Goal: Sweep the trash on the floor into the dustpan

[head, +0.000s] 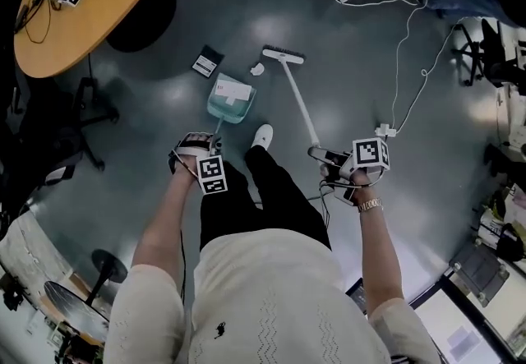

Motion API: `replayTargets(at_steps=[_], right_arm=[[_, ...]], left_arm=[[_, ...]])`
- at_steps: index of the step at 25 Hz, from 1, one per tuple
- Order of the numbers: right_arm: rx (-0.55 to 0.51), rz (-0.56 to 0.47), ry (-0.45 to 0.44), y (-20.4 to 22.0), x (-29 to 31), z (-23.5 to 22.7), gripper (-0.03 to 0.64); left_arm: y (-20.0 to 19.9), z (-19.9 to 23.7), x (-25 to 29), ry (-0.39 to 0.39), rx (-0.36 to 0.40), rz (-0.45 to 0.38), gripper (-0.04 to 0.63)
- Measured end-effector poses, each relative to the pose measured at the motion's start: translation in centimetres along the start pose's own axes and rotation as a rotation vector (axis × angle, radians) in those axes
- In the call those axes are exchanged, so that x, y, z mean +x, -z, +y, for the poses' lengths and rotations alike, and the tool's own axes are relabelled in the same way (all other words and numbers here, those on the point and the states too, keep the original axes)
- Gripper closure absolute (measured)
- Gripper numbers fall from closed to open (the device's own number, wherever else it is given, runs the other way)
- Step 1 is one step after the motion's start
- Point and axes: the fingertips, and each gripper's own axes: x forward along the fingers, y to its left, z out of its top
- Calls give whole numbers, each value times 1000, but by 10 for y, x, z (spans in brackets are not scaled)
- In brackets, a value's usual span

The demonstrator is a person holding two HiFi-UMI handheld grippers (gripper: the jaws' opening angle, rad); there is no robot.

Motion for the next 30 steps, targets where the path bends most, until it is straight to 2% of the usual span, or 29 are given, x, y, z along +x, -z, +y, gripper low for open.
replayTargets(at_steps=[3,7,10,16,20,22,25,30], right_arm=[[-3,31,46,-17,25,-9,436],[74,78,16,-3,44,-10,436],[89,150,1,28,58,-10,436],[91,302,-5,108,73,9,436],[104,358,-33,135,84,34,433],[118,351,-51,140,86,47,430],[144,309,-80,132,88,66,428],[140,227,-241,112,81,108,426]], left_arm=[[-1,14,12,20,26,16,503],[1,26,22,58,20,12,503],[11,34,28,66,19,13,503],[30,34,31,79,83,10,503],[49,30,34,110,67,18,503],[53,29,33,121,40,7,503],[64,38,34,92,7,0,503],[81,48,24,59,-28,-9,503]])
